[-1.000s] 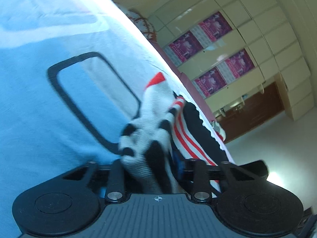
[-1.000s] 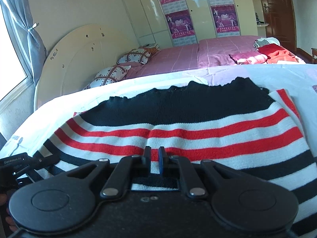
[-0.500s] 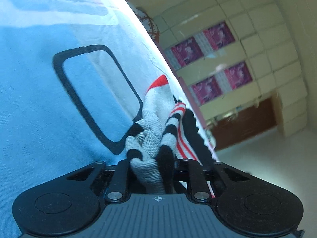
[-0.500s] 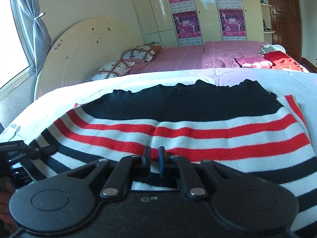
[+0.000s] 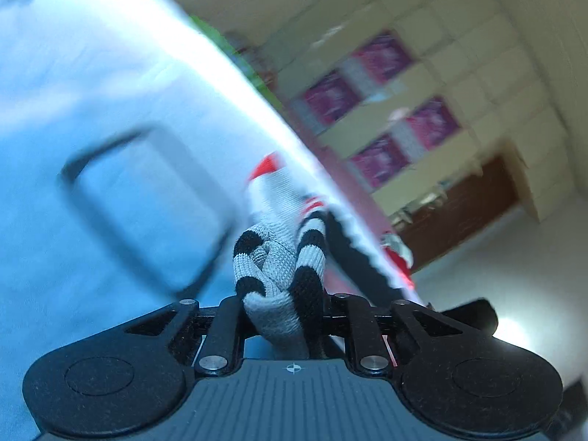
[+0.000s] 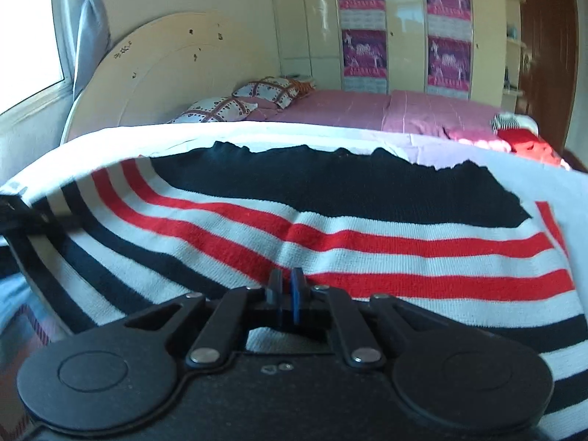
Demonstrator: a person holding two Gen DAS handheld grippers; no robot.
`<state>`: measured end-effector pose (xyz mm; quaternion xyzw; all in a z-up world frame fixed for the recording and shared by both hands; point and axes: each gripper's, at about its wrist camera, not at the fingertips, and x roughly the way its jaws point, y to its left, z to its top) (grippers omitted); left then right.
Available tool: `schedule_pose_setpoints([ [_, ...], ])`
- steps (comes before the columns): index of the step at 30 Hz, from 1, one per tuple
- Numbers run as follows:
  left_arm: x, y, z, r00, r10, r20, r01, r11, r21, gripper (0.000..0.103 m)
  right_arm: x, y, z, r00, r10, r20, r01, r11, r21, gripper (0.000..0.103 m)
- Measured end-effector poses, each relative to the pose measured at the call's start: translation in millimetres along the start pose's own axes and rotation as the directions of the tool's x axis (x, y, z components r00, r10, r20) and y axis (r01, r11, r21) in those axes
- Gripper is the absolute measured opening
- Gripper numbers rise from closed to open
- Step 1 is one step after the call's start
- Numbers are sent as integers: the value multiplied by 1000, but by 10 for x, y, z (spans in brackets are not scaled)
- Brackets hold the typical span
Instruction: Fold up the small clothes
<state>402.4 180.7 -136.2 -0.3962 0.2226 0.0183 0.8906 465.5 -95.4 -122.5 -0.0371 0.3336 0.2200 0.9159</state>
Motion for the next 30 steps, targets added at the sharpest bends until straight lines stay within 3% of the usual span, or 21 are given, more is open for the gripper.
schedule_pose_setpoints([
  [2, -34, -416, 108, 999, -40, 13, 38, 991, 127, 17, 3, -62, 2, 1000, 20, 0, -20, 999, 47, 6],
  [4, 2, -923, 142, 997, -80, -8, 79, 957, 280, 17, -17, -174, -1, 998, 59, -1, -58, 991, 122, 5],
  [6, 114, -1431, 51, 993, -102, -57, 117, 896, 429, 17, -134, -402, -11, 995, 98, 20, -100, 961, 260, 5],
  [9, 363, -1990, -298, 977, -133, -165, 204, 802, 561, 17, -512, -874, -155, 996, -5, 91, -37, 893, 450, 16],
  [11, 612, -2239, -641, 956, -110, -272, 259, 749, 609, 18, -796, -1192, -300, 991, -45, 129, -31, 844, 535, 25],
  [13, 896, -2380, -1066, 912, -49, -407, 324, 695, 642, 35, -1041, -1484, -443, 986, -79, 147, -26, 797, 603, 48],
  [14, 969, -2408, -1281, 902, -16, -432, 333, 664, 670, 41, -1129, -1614, -509, 985, -88, 152, -30, 768, 640, 55],
  [15, 924, -2419, -1428, 919, -3, -393, 309, 624, 717, 50, -1243, -1756, -585, 981, -99, 168, -43, 733, 679, 64],
  [16, 827, -2451, -1465, 928, -22, -371, 309, 601, 737, 54, -1342, -1847, -635, 977, -114, 182, -48, 712, 700, 67],
  [17, 721, -2454, -1407, 926, -56, -374, 326, 616, 717, 56, -1426, -1909, -672, 973, -123, 196, -54, 702, 710, 69],
  [19, 488, -2384, -1174, 922, -121, -367, 347, 677, 649, 56, -1564, -1993, -728, 967, -105, 233, -100, 682, 724, 72],
  [20, 348, -2316, -1022, 929, -147, -341, 340, 701, 626, 57, -1604, -1998, -744, 965, -83, 249, -130, 673, 729, 73],
  [22, 110, -2099, -714, 949, -179, -261, 303, 749, 589, 74, -1616, -1961, -726, 960, -27, 277, -192, 656, 730, 81],
  [25, 27, -1673, -386, 980, -106, -167, 180, 830, 527, 79, -1483, -1808, -681, 954, 84, 287, -277, 611, 741, 87],
  [28, 127, -1363, -248, 987, -19, -157, 94, 870, 484, 79, -1259, -1656, -636, 944, 195, 266, -330, 557, 762, 88],
  [30, 180, -1251, -219, 986, 16, -164, 61, 887, 457, 79, -1125, -1557, -591, 957, 211, 199, -285, 560, 778, 89],
])
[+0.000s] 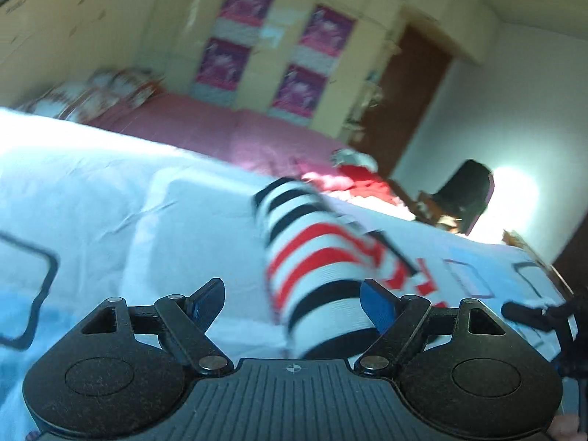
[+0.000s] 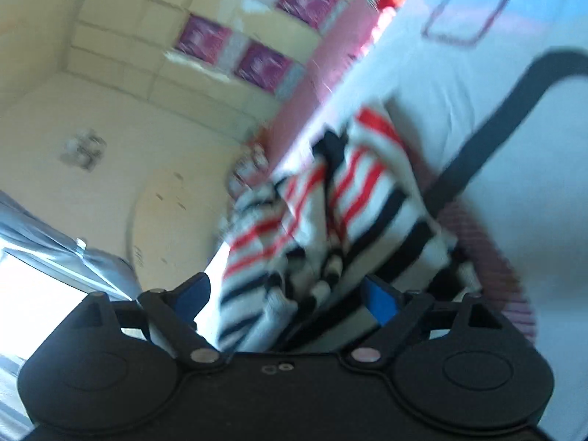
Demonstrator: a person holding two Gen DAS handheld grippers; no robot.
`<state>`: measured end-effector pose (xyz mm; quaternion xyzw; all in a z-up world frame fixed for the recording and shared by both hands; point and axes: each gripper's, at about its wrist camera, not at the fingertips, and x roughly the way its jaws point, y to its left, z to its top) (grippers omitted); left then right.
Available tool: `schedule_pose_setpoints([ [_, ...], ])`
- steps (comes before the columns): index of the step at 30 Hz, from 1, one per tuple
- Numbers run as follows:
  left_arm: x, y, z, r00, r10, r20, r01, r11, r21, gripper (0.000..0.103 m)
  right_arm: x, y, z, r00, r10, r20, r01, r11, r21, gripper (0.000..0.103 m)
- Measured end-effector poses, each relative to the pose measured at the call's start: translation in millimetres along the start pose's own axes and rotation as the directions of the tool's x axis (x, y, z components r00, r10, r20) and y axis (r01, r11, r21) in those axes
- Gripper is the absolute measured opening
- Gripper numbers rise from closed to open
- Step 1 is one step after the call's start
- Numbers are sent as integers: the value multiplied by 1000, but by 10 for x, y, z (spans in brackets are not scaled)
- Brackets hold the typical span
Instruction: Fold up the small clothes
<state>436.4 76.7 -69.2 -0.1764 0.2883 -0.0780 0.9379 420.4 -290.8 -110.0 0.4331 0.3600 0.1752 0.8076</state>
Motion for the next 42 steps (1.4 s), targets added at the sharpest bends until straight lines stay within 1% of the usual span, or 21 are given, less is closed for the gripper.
schedule_pose_setpoints([
  [3, 111, 108, -58, 1000, 14, -12, -14, 999, -33, 79, 191, 23, -29, 998, -32, -46, 34, 999, 30, 89],
  [5, 241, 106, -146, 999, 25, -23, -26, 999, -39, 79, 299, 46, -60, 998, -11, -63, 14, 999, 50, 81],
  [7, 291, 108, -203, 999, 24, -22, -26, 998, -59, 79, 369, 85, -80, 998, 15, -56, -13, 999, 41, 69],
  [8, 306, 110, -230, 999, 25, -22, -26, 997, -69, 79, 422, 107, -78, 998, 5, -58, -3, 1000, 29, 66],
  [9, 375, 82, -244, 999, 27, -25, -29, 997, -78, 79, 498, 124, -85, 998, -20, -65, 21, 1000, 15, 56],
  [10, 387, 72, -237, 999, 26, -27, -29, 996, -85, 79, 580, 143, -94, 996, -55, -77, 55, 998, 3, 36],
  [11, 400, 57, -225, 999, 29, -26, -31, 996, -87, 79, 616, 188, -107, 993, -88, -81, 87, 996, -17, 24],
  [12, 406, 56, -221, 999, 30, -27, -32, 996, -82, 79, 645, 254, -111, 991, -115, -73, 110, 991, -71, 18],
  [15, 407, 46, -218, 999, 43, -16, -44, 997, -69, 79, 527, 635, -167, 992, -130, -6, 122, 944, -306, 17],
  [19, 350, -84, -197, 1000, 28, 9, -27, 999, -43, 79, 159, 1173, -334, 990, -31, 138, 110, 786, -609, 16],
  [20, 347, -146, -190, 1000, 16, 15, -15, 999, -29, 79, 45, 1201, -344, 986, -3, 167, 109, 771, -628, 16],
  [21, 349, -219, -190, 1000, 0, 18, 0, 1000, -15, 79, -35, 1168, -328, 982, 3, 190, 118, 777, -619, 16],
  [22, 380, -298, -190, 1000, -1, 4, 1, 1000, 8, 79, -93, 1067, -297, 976, -27, 216, 153, 792, -592, 17],
  [23, 446, -390, -200, 999, 31, -28, -29, 998, 52, 79, -100, 950, -271, 971, -69, 230, 191, 804, -564, 17],
  [25, 625, -532, -259, 990, 100, -96, -86, 986, 142, 79, -20, 560, -167, 965, -175, 193, 246, 858, -451, 17],
  [27, 704, -570, -278, 988, 112, -110, -95, 984, 151, 79, 70, 229, -139, 960, -249, 125, 278, 894, -351, 19],
  [30, 700, -567, -245, 988, 110, -112, -92, 984, 151, 79, 7, 110, -177, 970, -211, 120, 237, 927, -291, 26],
  [33, 666, -513, -227, 989, 94, -114, -80, 989, 125, 79, 9, 133, -164, 968, -216, 127, 244, 927, -283, 31],
  [34, 666, -499, -229, 988, 101, -114, -87, 989, 122, 79, 24, 147, -165, 966, -223, 132, 253, 923, -291, 23],
  [36, 672, -489, -231, 988, 106, -113, -92, 988, 121, 79, 37, 234, -181, 960, -225, 166, 269, 906, -327, 18],
  [42, 685, -518, -216, 986, 126, -109, -109, 983, 149, 79, -146, 560, -164, 961, -115, 252, 218, 875, -432, 17],
])
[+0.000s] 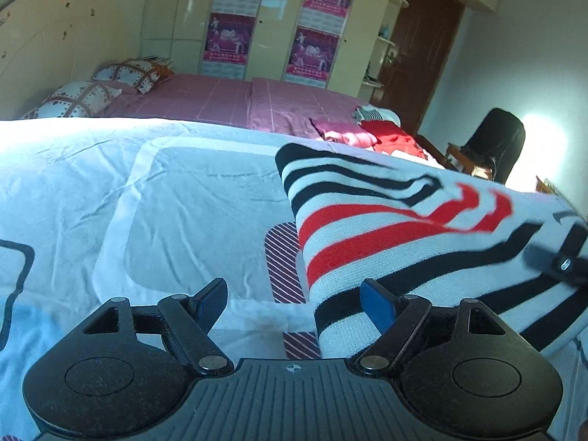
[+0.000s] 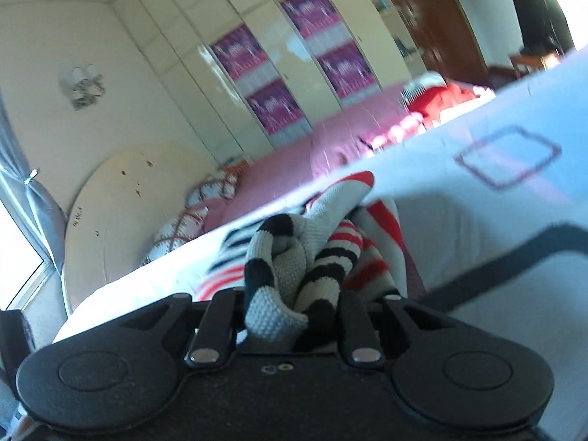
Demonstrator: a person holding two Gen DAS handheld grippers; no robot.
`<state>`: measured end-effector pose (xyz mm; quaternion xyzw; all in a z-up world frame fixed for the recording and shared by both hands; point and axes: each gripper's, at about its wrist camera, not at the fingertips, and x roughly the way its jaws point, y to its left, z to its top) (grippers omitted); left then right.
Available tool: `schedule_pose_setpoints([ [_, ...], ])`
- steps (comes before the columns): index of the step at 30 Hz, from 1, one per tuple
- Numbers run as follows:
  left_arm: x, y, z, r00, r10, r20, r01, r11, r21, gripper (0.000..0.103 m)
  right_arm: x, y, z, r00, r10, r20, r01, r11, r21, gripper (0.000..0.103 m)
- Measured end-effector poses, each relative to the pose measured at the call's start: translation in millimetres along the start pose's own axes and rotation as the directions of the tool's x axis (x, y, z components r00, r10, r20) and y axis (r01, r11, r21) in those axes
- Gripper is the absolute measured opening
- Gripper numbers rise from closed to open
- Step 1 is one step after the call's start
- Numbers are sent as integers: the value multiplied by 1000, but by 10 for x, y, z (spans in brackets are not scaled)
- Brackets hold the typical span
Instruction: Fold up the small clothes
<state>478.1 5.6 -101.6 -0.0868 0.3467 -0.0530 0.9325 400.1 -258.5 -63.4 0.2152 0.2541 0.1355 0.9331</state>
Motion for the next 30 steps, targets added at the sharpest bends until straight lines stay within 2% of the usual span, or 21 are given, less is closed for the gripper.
schedule_pose_setpoints([
  [2, 34, -75, 3, 999, 32, -24, -30, 998, 51, 79, 8, -21, -48, 1000, -7, -3, 7, 1000, -21, 17],
  [5, 33, -169, 50, 998, 46, -39, -41, 992, 116, 79, 254, -283, -241, 991, -95, -97, 101, 993, 56, 18],
  [6, 29, -197, 63, 998, 51, -41, -45, 990, 136, 79, 272, -335, -292, 990, -96, -102, 104, 992, 75, 18],
  [8, 13, -240, 75, 998, 59, -38, -52, 985, 167, 79, 233, -271, -318, 991, -100, -86, 104, 994, 40, 20],
  [9, 8, -237, 75, 998, 55, -36, -48, 985, 165, 79, 230, -248, -306, 991, -102, -87, 106, 994, 35, 25],
  [12, -5, -166, 65, 999, 30, -42, -25, 993, 118, 81, 205, -331, -261, 991, -77, -110, 92, 987, 131, 37],
  [13, -7, -137, 59, 999, 21, -41, -17, 994, 104, 81, 172, -329, -268, 990, -79, -114, 95, 985, 146, 44],
  [16, -65, -58, 56, 999, -4, -42, 7, 998, 64, 81, 7, -381, -318, 992, -62, -113, 85, 974, 211, 48],
  [18, -161, -24, 30, 999, -22, -33, 24, 998, 55, 81, -100, -425, -398, 993, -54, -107, 80, 963, 257, 44],
  [21, -243, 11, -26, 999, -32, -27, 33, 998, 47, 81, -135, -503, -462, 996, -33, -83, 57, 949, 310, 26],
  [23, -236, 33, -42, 999, -32, -32, 34, 998, 44, 81, -87, -542, -473, 996, -46, -80, 71, 938, 338, 19],
  [25, -210, 55, -36, 999, -32, -37, 34, 999, 41, 81, -65, -627, -515, 997, -28, -67, 54, 903, 426, 14],
  [28, -231, 67, -24, 999, -29, -32, 30, 999, 45, 81, -154, -821, -653, 999, 40, 6, -36, 791, 610, 12],
  [29, -246, 58, -36, 999, -30, -30, 31, 998, 56, 81, -172, -841, -679, 999, 41, 14, -41, 781, 624, 12],
  [30, -237, 34, -54, 999, -11, -38, 14, 996, 83, 81, -166, -836, -704, 1000, 29, 6, -26, 794, 608, 12],
])
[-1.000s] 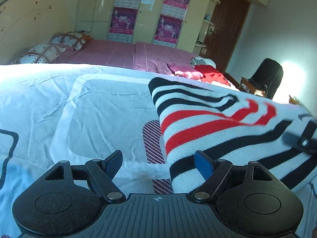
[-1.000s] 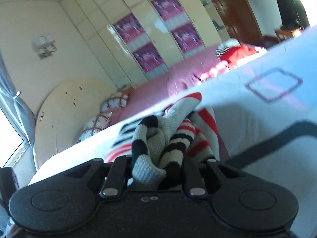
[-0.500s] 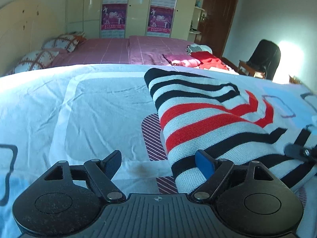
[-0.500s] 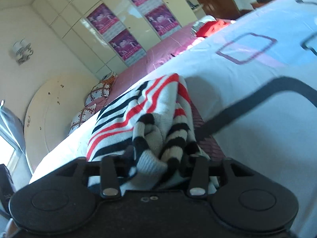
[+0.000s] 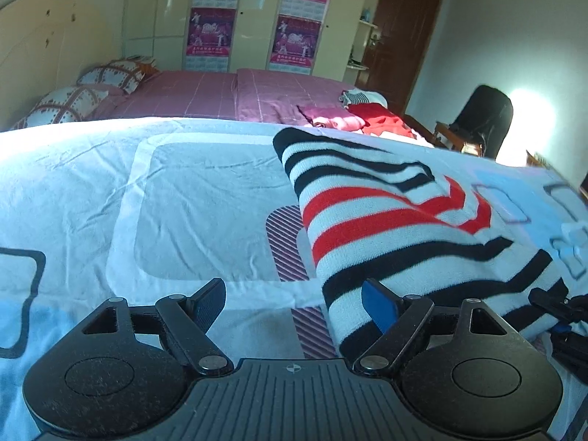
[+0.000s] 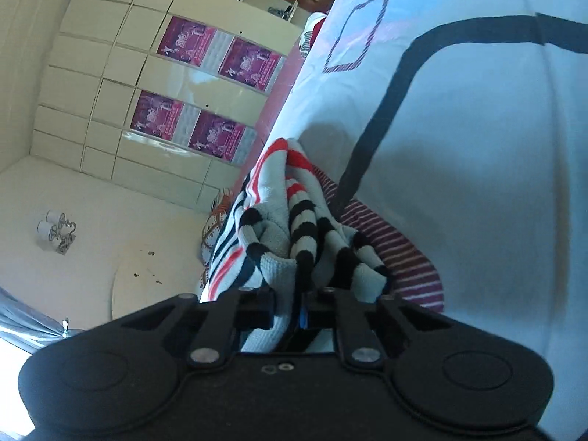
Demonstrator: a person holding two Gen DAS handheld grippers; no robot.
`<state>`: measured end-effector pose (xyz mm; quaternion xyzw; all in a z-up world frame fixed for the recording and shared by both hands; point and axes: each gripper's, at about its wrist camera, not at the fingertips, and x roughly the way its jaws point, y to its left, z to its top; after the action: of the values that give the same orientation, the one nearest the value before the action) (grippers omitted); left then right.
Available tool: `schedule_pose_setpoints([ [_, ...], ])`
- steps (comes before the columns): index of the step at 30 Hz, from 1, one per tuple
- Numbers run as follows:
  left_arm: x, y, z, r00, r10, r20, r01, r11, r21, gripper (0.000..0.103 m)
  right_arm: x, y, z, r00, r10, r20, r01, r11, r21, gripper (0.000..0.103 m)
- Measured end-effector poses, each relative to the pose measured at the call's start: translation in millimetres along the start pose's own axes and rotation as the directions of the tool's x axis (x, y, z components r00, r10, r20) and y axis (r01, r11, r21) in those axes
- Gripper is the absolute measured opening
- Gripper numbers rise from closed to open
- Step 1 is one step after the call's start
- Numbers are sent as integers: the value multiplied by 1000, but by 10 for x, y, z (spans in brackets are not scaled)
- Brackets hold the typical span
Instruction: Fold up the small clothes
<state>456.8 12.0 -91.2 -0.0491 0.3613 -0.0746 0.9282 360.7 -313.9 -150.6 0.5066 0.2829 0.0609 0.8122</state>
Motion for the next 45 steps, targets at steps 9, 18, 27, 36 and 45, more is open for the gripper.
schedule_pose_setpoints([
  [9, -169, 3, 18, 999, 0, 33, -2, 999, 32, 81, -22, 201, -4, 992, -117, 55, 125, 972, -198, 35],
  [18, 16, -197, 107, 998, -50, 38, 48, 998, 34, 81, 453, 785, 316, 976, -212, 40, 201, 827, -525, 24],
  [27, 157, -92, 143, 998, -70, 11, 70, 998, 1, 81, 502, 587, 292, 969, -245, 5, 207, 805, -557, 18],
  [36, 333, 26, 337, 989, -145, 37, 146, 989, -27, 80, 691, 866, 575, 986, -168, 24, 146, 766, -626, 34],
  [45, 756, 64, 509, 992, -114, -58, 114, 993, -9, 81, 1132, 622, 683, 969, -237, -74, 135, 753, -644, 26],
])
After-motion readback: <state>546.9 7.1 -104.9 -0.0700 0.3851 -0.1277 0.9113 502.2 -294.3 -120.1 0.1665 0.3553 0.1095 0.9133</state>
